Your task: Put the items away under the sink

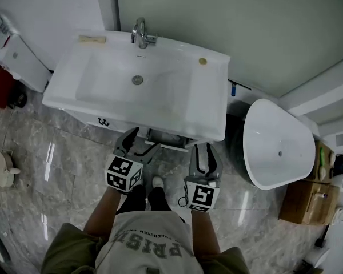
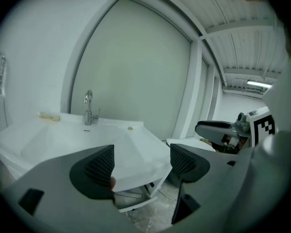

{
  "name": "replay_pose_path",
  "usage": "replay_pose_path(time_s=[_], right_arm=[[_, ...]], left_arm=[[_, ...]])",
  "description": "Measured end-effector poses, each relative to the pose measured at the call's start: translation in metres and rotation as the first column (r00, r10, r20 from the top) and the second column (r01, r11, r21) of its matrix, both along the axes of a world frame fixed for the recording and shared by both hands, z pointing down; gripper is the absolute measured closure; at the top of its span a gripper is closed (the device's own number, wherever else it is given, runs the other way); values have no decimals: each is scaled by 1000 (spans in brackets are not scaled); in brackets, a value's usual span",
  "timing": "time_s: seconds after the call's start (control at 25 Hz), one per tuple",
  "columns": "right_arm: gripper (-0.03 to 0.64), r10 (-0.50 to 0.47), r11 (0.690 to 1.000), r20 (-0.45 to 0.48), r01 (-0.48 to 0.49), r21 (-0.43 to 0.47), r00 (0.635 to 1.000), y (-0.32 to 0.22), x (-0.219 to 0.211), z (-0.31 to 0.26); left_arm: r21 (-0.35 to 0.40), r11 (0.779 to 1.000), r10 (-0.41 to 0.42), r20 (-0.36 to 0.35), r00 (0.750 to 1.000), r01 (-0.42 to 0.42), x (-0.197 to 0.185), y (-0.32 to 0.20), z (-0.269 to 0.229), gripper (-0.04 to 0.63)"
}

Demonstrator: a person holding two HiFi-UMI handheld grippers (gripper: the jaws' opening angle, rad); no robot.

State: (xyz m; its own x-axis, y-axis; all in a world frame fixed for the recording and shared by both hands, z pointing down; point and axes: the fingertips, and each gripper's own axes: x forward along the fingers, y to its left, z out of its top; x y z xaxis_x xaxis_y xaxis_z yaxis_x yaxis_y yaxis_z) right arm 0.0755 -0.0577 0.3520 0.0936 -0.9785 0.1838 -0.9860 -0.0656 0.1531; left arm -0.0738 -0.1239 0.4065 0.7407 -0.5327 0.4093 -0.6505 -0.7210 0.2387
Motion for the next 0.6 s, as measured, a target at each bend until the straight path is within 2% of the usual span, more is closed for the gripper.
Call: replay_pose_path(time_s=[0.16,0.2,0.24,0.28,0.44,0.6], right_arm=[[471,-13,994,38,9,110,999,8,1,-46],[472,-11,991,34,7,130,999,9,2,-55],[516,-5,989,25,2,151,1000,11,4,-64],[563,1,986,15,-3,169,1000,12,5,-71],[615,15,975,-6,-13,224,1000,17,6,-89],[615,11,967,-19,-5,255,1000,18,5,-100]], left_arm=[[133,987,-82,-91,992,94,-5,-9,-61,236],[170,979,-97,-103,990,114,-5,-10,-75,284],[210,969,-112,-112,987,134,-5,-10,-87,359],[249,957,-124,-120,985,150,-5,-10,-97,404],[350,915,-157,-149,976,200,-5,-8,-121,549],[369,902,-166,-179,970,222,-4,-6,-129,584]])
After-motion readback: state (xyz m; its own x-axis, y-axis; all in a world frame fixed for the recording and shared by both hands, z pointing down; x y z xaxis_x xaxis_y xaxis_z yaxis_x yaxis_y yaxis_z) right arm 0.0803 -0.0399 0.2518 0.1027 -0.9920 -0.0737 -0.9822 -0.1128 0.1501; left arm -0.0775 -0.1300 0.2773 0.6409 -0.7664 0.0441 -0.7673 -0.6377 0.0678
